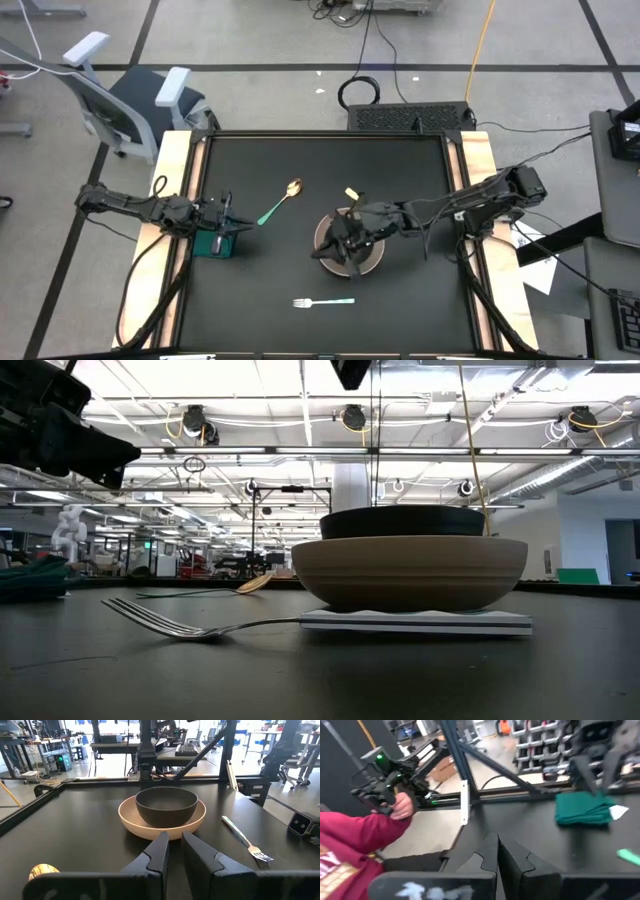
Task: Set table place
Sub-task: Put the fork to the right of the plate
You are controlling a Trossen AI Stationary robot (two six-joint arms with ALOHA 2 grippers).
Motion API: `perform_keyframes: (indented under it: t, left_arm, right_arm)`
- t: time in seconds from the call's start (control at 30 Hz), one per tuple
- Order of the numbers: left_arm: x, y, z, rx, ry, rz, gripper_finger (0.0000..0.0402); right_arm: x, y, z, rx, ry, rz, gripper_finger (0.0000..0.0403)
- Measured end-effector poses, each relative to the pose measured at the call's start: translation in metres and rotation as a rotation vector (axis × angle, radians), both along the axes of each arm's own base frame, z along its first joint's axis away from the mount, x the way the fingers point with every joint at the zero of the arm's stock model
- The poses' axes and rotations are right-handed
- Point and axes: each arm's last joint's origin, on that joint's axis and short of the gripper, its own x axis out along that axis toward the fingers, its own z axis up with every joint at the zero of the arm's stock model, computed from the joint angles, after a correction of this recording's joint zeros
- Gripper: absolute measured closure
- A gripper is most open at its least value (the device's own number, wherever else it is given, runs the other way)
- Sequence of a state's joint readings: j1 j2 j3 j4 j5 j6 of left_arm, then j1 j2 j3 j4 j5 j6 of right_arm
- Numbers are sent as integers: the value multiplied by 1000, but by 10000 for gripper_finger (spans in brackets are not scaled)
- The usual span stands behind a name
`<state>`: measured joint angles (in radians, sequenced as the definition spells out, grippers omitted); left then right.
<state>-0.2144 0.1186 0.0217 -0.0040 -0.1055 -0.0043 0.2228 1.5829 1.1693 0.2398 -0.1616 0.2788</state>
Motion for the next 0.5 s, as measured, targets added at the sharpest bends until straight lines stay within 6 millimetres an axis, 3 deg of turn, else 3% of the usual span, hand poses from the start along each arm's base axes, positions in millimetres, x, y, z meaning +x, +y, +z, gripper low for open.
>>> perform_keyframes:
  t: [0.23,0.37,0.5]
  left_arm:
    - [0,0,-1,11,7,-1,344]
    - [1,0,-2,7,26,0,344]
    - [3,-1,-5,5,52,1,344]
  right_arm:
    - [17,21,-30,5,174,155,403]
    - [29,39,-42,-92,310,219,403]
    - [37,54,-35,-178,386,281,403]
